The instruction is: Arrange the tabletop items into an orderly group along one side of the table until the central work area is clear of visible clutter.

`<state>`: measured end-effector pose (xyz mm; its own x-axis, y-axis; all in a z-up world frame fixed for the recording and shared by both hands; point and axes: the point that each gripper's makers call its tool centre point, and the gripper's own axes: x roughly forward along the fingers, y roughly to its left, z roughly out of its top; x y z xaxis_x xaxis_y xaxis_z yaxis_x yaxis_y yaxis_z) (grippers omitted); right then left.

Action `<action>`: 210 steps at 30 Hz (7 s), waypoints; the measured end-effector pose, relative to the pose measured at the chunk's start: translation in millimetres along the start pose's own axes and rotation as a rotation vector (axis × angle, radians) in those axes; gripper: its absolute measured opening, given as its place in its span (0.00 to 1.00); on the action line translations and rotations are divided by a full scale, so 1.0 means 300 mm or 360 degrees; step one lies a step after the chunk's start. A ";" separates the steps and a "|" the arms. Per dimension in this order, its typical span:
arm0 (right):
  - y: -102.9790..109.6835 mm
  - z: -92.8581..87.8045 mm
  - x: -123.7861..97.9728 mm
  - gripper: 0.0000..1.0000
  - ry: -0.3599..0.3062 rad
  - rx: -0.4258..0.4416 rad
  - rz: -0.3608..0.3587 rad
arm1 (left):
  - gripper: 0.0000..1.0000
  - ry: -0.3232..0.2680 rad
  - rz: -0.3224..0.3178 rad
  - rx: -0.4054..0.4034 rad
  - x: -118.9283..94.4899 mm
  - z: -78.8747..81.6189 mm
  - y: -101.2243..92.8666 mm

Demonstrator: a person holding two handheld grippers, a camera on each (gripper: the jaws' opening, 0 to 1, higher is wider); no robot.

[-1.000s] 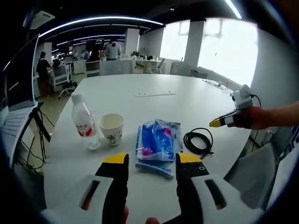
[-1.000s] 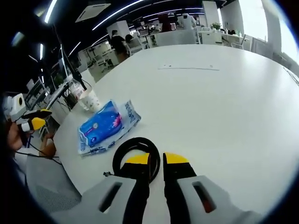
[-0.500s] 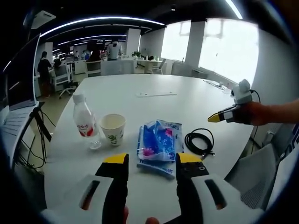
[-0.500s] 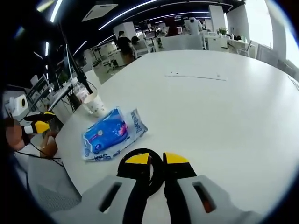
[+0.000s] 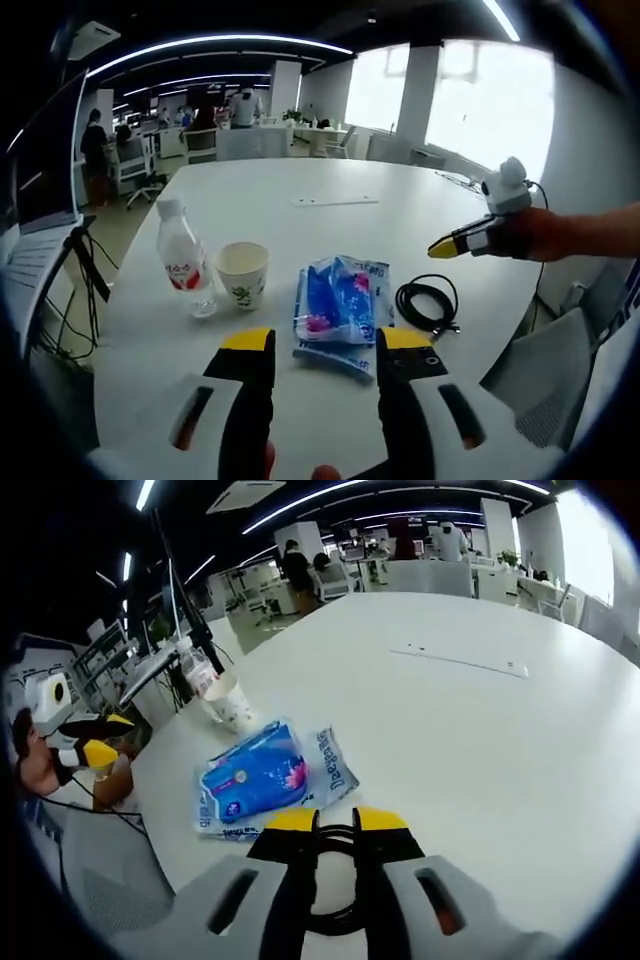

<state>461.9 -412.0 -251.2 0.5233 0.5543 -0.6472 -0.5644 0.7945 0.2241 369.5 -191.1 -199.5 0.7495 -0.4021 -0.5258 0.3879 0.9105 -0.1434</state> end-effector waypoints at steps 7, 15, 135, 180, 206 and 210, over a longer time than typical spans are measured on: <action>0.047 0.028 0.055 0.12 0.0030 -0.0059 0.0058 | 0.40 0.0002 0.0006 -0.0011 -0.006 -0.006 0.017; 0.101 0.055 0.131 0.16 0.0081 -0.0150 0.0129 | 0.40 0.0008 0.0002 -0.0012 -0.006 -0.013 0.021; -0.350 -0.120 -0.050 0.00 0.0092 0.0258 -0.0284 | 0.40 0.0024 -0.0041 0.0077 -0.027 0.006 -0.028; -0.287 -0.133 -0.043 0.00 0.0165 0.0301 -0.0212 | 0.40 0.0023 0.0038 0.0006 -0.026 -0.005 -0.071; -0.318 -0.156 -0.120 0.02 0.0048 0.0622 -0.0309 | 0.40 0.0020 0.0078 0.0000 -0.014 -0.004 -0.142; -0.314 -0.169 -0.121 0.02 0.0053 0.0625 -0.0289 | 0.40 0.0019 0.0081 0.0006 -0.013 -0.007 -0.161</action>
<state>463.7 -519.6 -285.8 0.5671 0.3934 -0.7236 -0.1759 0.9161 0.3602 346.8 -233.3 -192.4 0.7617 -0.3543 -0.5424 0.3516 0.9293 -0.1133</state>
